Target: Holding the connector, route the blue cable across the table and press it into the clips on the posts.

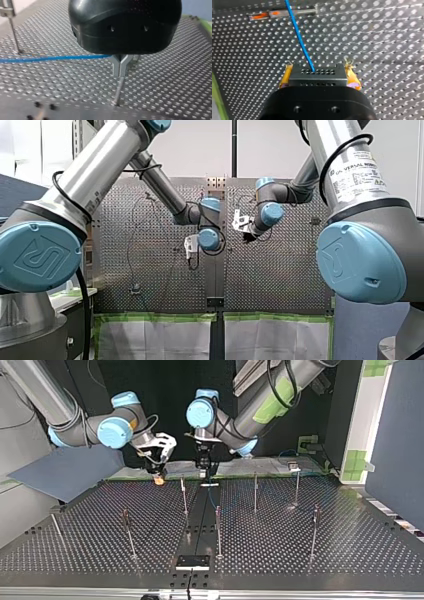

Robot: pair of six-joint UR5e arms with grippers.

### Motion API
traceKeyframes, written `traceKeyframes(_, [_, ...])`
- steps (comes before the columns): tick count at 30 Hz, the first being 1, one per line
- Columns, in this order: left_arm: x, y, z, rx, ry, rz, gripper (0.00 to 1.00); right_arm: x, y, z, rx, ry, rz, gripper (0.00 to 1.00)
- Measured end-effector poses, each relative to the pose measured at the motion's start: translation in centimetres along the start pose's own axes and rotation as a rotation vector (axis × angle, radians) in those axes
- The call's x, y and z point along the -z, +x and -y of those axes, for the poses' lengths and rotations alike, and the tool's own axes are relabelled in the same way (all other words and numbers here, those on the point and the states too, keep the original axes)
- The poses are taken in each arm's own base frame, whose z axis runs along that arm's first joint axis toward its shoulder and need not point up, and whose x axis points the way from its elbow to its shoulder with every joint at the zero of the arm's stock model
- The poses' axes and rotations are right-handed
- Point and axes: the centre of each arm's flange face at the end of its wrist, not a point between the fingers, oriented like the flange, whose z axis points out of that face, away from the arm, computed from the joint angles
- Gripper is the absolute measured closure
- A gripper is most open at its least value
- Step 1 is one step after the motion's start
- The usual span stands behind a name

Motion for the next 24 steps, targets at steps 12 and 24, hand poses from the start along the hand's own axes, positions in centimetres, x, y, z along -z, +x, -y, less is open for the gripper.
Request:
traceKeyframes(12, [2.3, 4.4, -2.0, -0.010, 0.009, -0.042, 1.00, 0.5, -2.1, -0.8, 0.019, -0.020, 0.010, 1.00])
traceKeyframes(24, [4.0, 6.4, -2.9, -0.014, 0.042, -0.082, 1.00, 0.1, -2.5, -1.9, 0.021, -0.016, -0.038, 1.00])
